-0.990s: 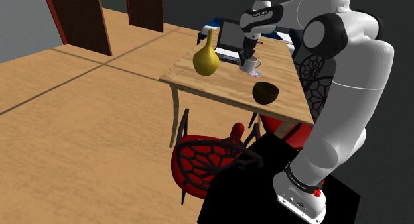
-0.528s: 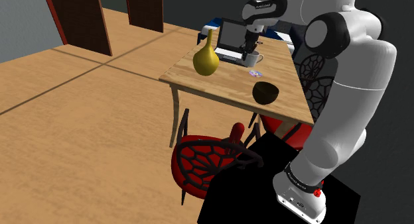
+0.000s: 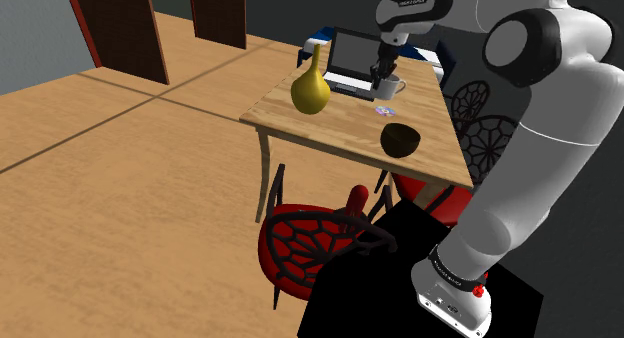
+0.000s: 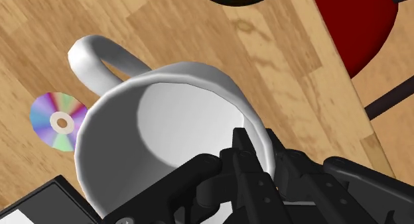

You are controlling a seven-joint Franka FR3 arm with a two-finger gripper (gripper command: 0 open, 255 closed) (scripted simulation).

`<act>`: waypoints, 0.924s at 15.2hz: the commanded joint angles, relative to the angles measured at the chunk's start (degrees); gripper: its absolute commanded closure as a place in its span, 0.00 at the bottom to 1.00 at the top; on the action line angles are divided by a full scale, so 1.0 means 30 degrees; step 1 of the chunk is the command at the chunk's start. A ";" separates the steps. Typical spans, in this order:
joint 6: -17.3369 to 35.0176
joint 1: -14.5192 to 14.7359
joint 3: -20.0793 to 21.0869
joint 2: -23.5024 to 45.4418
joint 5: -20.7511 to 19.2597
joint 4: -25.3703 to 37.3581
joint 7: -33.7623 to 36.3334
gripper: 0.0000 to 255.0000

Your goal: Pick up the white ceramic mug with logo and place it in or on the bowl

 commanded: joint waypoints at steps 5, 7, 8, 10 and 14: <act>0.0786 0.0153 -0.0098 -0.4874 -0.1694 -0.5400 0.0499 1.00; 0.0844 0.0052 -0.0064 -0.6449 -0.2244 -0.6962 0.0675 1.00; 0.0832 -0.0027 -0.0035 -0.7234 -0.2510 -0.7704 0.0755 1.00; 0.0727 -0.0231 0.0037 -0.8801 -0.3017 -0.9114 0.0894 1.00; 0.0617 -0.0675 0.0153 -1.1203 -0.3740 -1.1350 0.1032 1.00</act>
